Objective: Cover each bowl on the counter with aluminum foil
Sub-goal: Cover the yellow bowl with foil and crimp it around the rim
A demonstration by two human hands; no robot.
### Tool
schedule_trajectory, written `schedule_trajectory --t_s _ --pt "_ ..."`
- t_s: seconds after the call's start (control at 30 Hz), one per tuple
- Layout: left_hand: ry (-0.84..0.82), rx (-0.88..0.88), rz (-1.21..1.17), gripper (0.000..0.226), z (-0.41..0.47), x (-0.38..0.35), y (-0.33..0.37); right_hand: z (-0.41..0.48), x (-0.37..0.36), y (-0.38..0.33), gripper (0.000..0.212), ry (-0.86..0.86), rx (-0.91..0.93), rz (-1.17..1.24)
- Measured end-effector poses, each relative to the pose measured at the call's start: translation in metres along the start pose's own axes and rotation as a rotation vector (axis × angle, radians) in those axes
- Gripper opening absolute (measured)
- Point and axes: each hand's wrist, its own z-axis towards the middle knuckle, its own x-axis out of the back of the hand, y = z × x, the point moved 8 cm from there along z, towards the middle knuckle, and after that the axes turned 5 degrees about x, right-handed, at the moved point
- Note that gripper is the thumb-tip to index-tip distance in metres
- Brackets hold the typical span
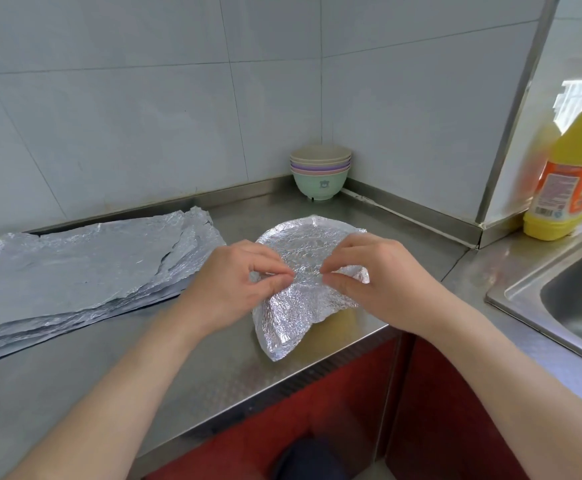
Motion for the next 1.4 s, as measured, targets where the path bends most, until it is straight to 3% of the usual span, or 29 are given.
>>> schedule_trajectory --t_s 0.27,0.57,0.77,0.87,1.0,1.13,1.4 --pt "-0.055 -0.079 -0.015 0.021 0.000 -0.007 -0.002 0.003 -0.027 -0.005 0.009 -0.068 0.035 -0.094" --pt "0.066 -0.281 0.214 0.018 -0.002 -0.023 0.014 0.001 -0.022 -0.005 0.005 -0.008 0.123 -0.131" --pt "0.040 -0.180 0.107 0.027 0.002 -0.021 0.023 -0.005 -0.002 0.020 0.012 -0.127 -0.021 -0.035" --pt "0.133 -0.068 -0.024 0.010 0.005 0.002 0.008 -0.005 0.012 0.020 0.009 -0.038 -0.068 0.050" --pt "0.074 0.010 0.014 0.012 0.003 -0.001 -0.006 0.000 0.004 0.007 0.008 0.042 -0.068 0.052" --pt "0.046 -0.018 0.004 0.024 0.002 -0.008 -0.007 0.004 -0.020 -0.004 0.016 -0.050 -0.049 -0.026" --pt "0.091 -0.229 0.099 0.016 0.002 -0.020 0.001 0.006 -0.028 -0.005 0.007 -0.028 0.024 -0.133"
